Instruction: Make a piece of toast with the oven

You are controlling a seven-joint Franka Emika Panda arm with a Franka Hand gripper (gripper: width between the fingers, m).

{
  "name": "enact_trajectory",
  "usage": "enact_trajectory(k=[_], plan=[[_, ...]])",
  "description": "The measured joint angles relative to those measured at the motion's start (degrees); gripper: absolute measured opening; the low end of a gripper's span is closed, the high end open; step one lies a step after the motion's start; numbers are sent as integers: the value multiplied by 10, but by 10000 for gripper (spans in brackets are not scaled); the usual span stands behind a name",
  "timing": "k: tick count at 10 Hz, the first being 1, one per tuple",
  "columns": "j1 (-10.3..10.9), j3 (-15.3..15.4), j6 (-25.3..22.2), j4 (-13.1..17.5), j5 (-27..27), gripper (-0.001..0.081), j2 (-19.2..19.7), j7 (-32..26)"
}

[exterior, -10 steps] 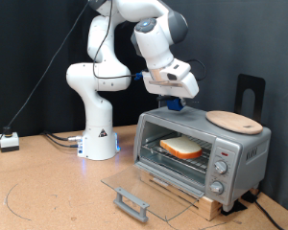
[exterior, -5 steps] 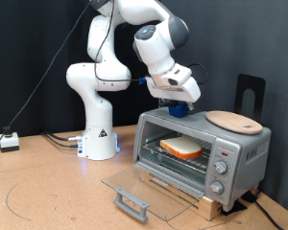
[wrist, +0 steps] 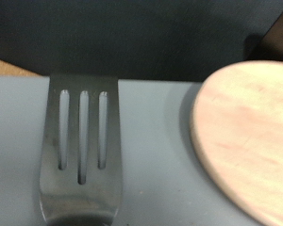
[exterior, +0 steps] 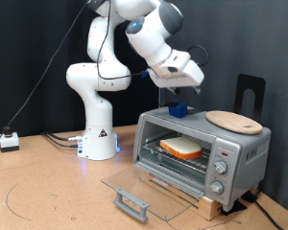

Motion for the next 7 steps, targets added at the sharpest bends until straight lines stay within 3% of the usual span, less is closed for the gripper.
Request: enact_trajectory(k=[1, 3, 7], plan=[[0, -14, -16, 3, -3, 810, -6, 0], [-5, -9, 3, -1, -3, 810, -6, 5], [-80, -15, 53, -19, -23, 810, 3, 68]])
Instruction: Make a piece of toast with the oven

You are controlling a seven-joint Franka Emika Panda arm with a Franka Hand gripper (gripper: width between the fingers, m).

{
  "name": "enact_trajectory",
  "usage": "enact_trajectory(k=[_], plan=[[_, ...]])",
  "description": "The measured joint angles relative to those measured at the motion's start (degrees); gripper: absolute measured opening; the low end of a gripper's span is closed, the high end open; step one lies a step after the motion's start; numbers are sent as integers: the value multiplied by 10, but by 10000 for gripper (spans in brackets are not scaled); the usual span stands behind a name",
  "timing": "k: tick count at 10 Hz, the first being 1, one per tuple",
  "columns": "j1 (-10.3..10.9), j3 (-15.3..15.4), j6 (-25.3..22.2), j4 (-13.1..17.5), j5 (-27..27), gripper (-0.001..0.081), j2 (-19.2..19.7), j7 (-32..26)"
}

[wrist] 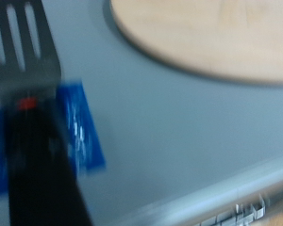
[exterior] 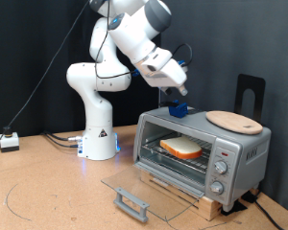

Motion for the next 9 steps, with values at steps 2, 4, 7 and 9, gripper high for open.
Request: enact_trajectory(k=[2, 4, 7, 9], plan=[[-35, -22, -26, 1, -52, 810, 14, 6], [-58, -62, -59, 3, -93, 810, 33, -43], [-76, -139, -110, 21, -133, 810, 71, -159], [-94, -166, -112, 40, -170, 810, 98, -185]])
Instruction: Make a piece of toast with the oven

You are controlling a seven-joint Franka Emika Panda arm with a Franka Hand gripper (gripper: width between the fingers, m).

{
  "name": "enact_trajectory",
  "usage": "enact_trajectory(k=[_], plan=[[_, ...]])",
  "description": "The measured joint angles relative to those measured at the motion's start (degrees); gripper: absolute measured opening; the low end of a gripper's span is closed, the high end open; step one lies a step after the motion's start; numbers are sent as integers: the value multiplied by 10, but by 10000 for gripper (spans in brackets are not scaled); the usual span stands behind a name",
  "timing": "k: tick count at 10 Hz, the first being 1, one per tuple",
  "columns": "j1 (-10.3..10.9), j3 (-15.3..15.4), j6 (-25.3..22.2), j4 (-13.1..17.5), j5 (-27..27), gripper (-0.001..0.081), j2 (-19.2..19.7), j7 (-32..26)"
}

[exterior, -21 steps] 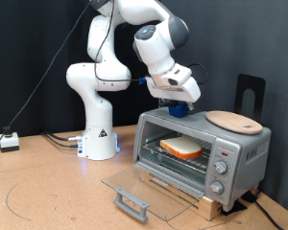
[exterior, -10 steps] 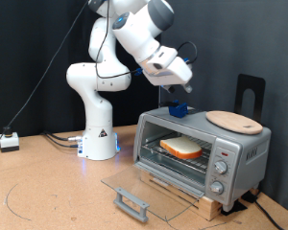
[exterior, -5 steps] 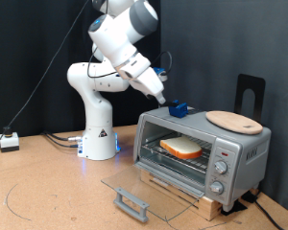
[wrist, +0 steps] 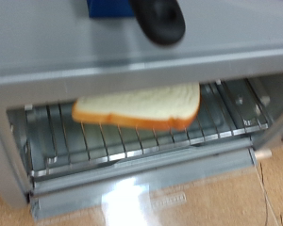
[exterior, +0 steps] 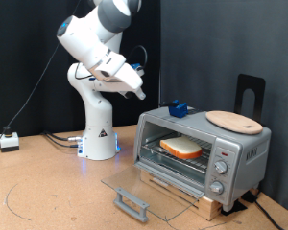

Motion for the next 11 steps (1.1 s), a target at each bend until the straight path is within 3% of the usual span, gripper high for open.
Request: enact_trajectory(k=[2, 4, 5, 8, 10, 11], plan=[[-20, -12, 15, 17, -20, 810, 24, -14], [-25, -15, 18, 26, -21, 810, 42, -24], [-25, -10, 18, 25, -20, 810, 44, 14], [-47, 23, 51, 41, -33, 810, 84, 225], [-72, 34, 30, 70, -120, 810, 134, 327], [-80, 37, -5, 110, -165, 810, 183, 355]])
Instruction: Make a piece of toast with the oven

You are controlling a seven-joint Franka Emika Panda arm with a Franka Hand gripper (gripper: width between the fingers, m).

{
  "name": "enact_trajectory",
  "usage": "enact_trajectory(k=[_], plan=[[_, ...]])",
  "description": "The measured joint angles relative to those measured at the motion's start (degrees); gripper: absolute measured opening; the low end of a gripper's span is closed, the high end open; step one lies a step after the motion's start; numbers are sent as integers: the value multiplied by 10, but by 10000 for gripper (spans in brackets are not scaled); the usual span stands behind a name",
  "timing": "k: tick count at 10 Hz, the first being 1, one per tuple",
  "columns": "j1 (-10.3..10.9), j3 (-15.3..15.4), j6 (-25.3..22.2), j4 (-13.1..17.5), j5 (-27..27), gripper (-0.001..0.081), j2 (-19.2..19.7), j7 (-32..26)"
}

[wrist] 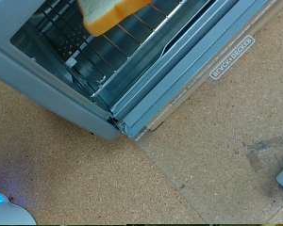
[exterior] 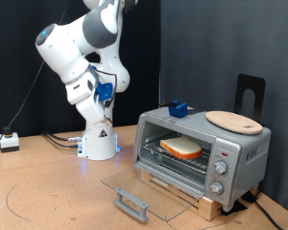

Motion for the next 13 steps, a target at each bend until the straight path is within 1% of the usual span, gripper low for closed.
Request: enact_trajectory(k=[1, 2, 3, 4, 5, 6, 8, 9, 10, 13], plan=[[1, 0, 17, -6, 18, 810, -4, -11], [1, 0, 41, -16, 46, 810, -9, 10], [0, 2, 74, -26, 81, 810, -10, 58], [-1, 5, 108, -34, 103, 810, -8, 109], [-2, 7, 128, -39, 104, 810, 0, 150], [-6, 6, 116, -36, 77, 810, 18, 168], [-16, 3, 116, -26, 42, 810, 66, 169], [-20, 3, 128, -21, 29, 810, 90, 170], [-22, 2, 134, -8, 23, 810, 117, 171], [-22, 3, 121, -9, 15, 810, 121, 171]])
